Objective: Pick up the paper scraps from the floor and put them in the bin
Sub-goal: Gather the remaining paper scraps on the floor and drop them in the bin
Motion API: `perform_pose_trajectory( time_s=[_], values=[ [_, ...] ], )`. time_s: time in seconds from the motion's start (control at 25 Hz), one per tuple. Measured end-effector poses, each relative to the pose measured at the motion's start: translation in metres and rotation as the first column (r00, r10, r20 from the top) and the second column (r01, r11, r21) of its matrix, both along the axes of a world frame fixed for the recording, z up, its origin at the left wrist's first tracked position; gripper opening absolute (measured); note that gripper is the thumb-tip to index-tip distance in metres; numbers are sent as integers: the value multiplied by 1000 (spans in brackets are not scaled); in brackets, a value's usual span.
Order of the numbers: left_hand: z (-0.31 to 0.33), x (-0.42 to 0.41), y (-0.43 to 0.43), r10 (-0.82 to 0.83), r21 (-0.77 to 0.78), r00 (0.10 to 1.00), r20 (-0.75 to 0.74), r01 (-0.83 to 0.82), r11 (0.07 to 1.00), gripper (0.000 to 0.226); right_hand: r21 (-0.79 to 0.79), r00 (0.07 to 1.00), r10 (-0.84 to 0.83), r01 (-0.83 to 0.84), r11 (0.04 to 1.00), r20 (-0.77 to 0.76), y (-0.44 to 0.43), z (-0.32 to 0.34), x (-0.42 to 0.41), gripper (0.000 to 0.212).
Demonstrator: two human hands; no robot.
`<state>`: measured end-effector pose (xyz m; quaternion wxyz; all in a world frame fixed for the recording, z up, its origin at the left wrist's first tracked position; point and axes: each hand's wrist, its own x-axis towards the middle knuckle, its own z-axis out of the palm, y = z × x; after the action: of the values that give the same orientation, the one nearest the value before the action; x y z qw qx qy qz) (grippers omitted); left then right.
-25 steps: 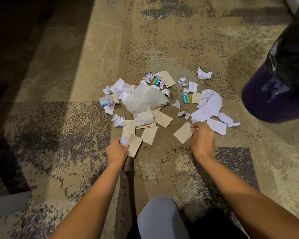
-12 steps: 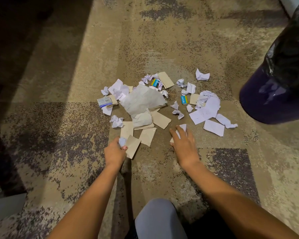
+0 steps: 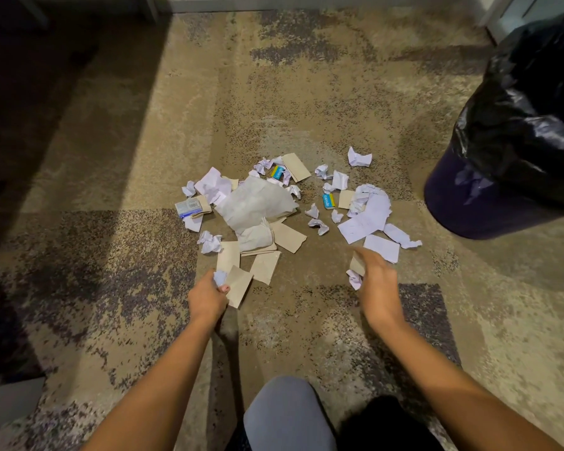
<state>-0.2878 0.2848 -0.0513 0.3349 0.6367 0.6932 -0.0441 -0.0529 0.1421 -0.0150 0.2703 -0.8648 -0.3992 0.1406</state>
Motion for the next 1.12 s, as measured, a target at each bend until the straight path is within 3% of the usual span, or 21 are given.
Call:
perform_pose_trajectory(
  time_s=[0.16, 0.28, 0.36, 0.48, 0.56, 0.68, 0.8, 0.92, 1.0, 1.12],
  values=[
    [16, 6, 2, 2, -149, 997, -78, -14, 989, 42, 130, 978, -187, 198, 972, -91, -36, 29, 11, 46],
    [41, 38, -19, 100, -260, 992, 76, -78, 963, 37, 215, 962, -263, 272, 938, -69, -58, 52, 25, 41],
    [71, 82, -36, 117, -262, 949, 293, -39, 964, 33, 349, 962, -274, 262, 900, -14, -64, 82, 40, 39],
    [138, 165, -48, 198, -286, 641, 742, 35, 958, 29, 567, 944, -310, 194, 801, 115, -60, 132, 70, 36],
    [186, 220, -53, 126, -205, 477, 870, 116, 972, 29, 672, 912, -383, 194, 714, 145, -52, 162, 97, 36],
    [258, 296, -66, 39, -107, 338, 940, 185, 977, 20, 739, 862, -488, 241, 629, 134, -37, 197, 138, 43],
    [290, 364, -68, 43, -133, 359, 932, 230, 964, 16, 716, 832, -551, 345, 607, 67, -24, 217, 175, 54],
    [300, 397, -69, -13, -160, 467, 884, 328, 931, 44, 569, 841, -541, 436, 697, 17, -17, 223, 206, 65],
    [299, 400, -73, -143, -71, 509, 849, 377, 924, 50, 434, 883, -470, 423, 796, 2, -18, 223, 219, 60],
    [291, 379, -79, -307, 146, 469, 828, 348, 926, 43, 375, 932, -361, 323, 869, 36, -24, 219, 220, 51]
  ],
)
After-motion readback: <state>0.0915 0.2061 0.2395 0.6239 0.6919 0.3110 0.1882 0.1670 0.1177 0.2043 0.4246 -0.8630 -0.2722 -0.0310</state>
